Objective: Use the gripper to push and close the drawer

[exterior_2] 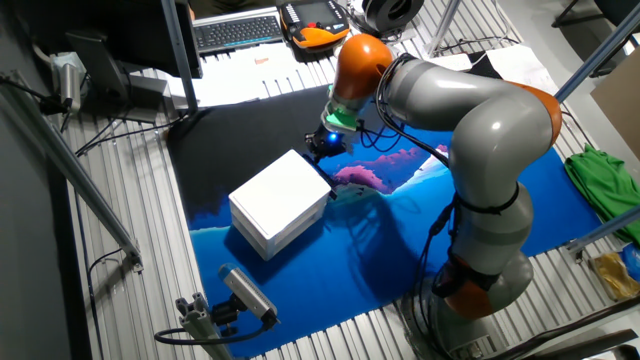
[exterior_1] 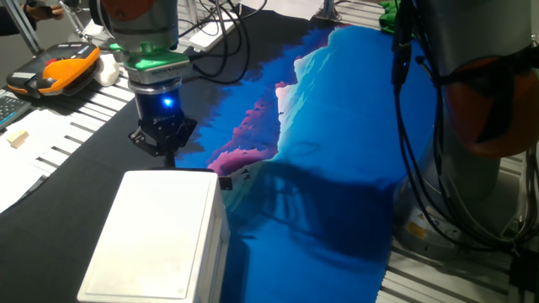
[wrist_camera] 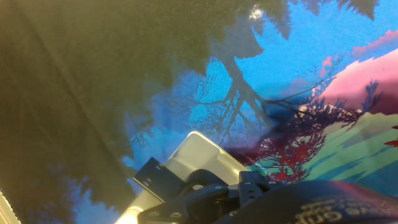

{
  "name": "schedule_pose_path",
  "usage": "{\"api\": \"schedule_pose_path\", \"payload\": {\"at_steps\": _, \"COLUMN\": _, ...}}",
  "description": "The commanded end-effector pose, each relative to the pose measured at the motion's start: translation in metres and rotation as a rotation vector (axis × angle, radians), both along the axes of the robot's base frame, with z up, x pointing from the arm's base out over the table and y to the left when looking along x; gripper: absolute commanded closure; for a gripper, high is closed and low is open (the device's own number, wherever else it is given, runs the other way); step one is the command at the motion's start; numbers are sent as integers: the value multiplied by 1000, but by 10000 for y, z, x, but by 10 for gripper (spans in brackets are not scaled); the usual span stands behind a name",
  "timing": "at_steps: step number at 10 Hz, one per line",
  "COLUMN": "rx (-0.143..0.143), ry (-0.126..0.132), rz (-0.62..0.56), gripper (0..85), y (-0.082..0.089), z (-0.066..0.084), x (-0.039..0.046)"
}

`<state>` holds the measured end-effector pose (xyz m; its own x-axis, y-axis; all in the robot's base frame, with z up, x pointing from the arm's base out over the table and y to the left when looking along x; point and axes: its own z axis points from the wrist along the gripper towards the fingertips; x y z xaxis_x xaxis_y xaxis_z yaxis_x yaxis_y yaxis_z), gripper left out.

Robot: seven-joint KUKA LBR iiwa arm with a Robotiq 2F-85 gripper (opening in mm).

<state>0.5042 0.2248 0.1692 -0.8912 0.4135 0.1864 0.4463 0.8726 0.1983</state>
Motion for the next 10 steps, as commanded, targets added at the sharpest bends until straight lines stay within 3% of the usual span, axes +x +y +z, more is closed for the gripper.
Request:
{"api": "schedule_pose_path", "payload": {"at_steps": 1, "rx": -2, "ry": 0, "rz": 0, "gripper": 850, "y": 20, "z": -4, "x": -8}}
{"api": "schedule_pose_path", "payload": {"at_steps": 10, "rx": -24, "ry": -1, "rz": 22, "gripper": 850, "y": -88, "z": 44, "x": 52}}
